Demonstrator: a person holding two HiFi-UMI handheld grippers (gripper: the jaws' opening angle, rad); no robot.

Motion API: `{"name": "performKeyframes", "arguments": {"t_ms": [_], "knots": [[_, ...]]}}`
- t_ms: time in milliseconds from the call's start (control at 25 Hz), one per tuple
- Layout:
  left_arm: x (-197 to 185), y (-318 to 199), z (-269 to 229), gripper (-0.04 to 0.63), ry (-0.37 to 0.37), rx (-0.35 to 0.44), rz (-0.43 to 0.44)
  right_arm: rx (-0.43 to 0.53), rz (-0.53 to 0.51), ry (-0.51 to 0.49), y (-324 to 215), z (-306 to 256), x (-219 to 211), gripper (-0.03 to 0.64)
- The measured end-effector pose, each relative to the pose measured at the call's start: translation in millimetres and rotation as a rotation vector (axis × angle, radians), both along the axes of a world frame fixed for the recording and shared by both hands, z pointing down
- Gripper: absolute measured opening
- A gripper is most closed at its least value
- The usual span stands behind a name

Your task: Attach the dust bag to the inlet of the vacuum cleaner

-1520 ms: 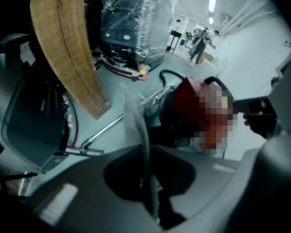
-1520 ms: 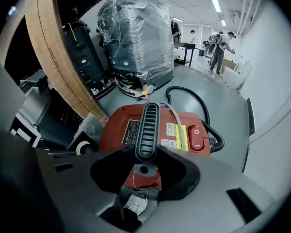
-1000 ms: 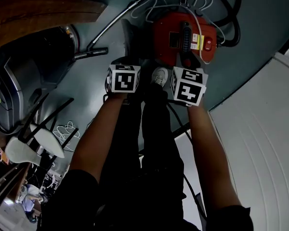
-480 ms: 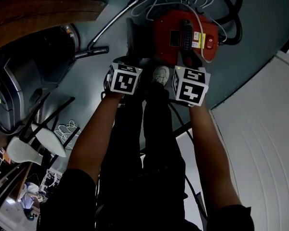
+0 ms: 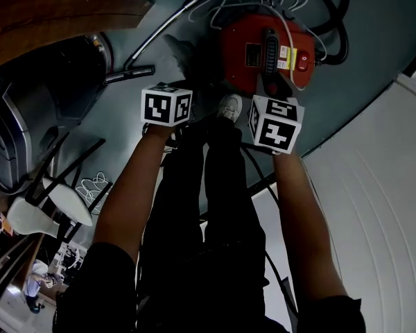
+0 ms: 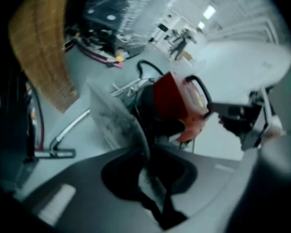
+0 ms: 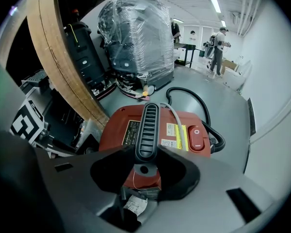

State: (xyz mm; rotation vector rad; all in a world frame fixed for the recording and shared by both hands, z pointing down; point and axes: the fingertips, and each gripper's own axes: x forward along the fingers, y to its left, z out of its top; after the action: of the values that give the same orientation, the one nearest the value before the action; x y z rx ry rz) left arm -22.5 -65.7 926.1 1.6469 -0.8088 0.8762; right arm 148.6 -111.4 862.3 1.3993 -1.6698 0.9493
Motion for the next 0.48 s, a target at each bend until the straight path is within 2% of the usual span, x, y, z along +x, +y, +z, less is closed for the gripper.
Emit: {"name": "performKeyframes", "arguments": {"t_ms": [80,120,160,200,280,320,360,480], "knots": [[7.0,5.4,1.2,0.052,-0.081,0.069,0.207,0.003,0.0,0.002,-0.6,-0.2,0.4,0.135],[10.8,8.1,2.4,0.055,-0.099,0.088,0.27,0.004,0.002,0.004,-0.5,-0.2,0.7,0.135],[13.9,9.8,3.3,0.055,-0.091,0.087,0.284,0.004,0.004,0.006,-0.4,-0.1,0.8,0.135],[15.8,9.8,3.5,0.055,-0.055,0.062,0.244,0.004,0.005,0.009,-0.3,0.0,0.6,0.135],[18.0,6.6,2.1,0.062,0.06,-0.021,0.081,0.004,0.006,0.01,-0.6,0.3,-0.5,0.135],[19.0,5.4,1.5,0.065,0.101,-0.047,0.03,0.003,0.006,0.009,-0.7,0.4,-0.9,0.135],[20.0,5.0,1.2,0.066,0.116,-0.052,0.022,0.003,0.005,0.007,-0.6,0.6,-1.0,0.135],[23.2,5.7,2.3,0.072,0.086,-0.027,0.108,0.004,0.001,0.006,-0.9,1.0,-0.4,0.135]]}}
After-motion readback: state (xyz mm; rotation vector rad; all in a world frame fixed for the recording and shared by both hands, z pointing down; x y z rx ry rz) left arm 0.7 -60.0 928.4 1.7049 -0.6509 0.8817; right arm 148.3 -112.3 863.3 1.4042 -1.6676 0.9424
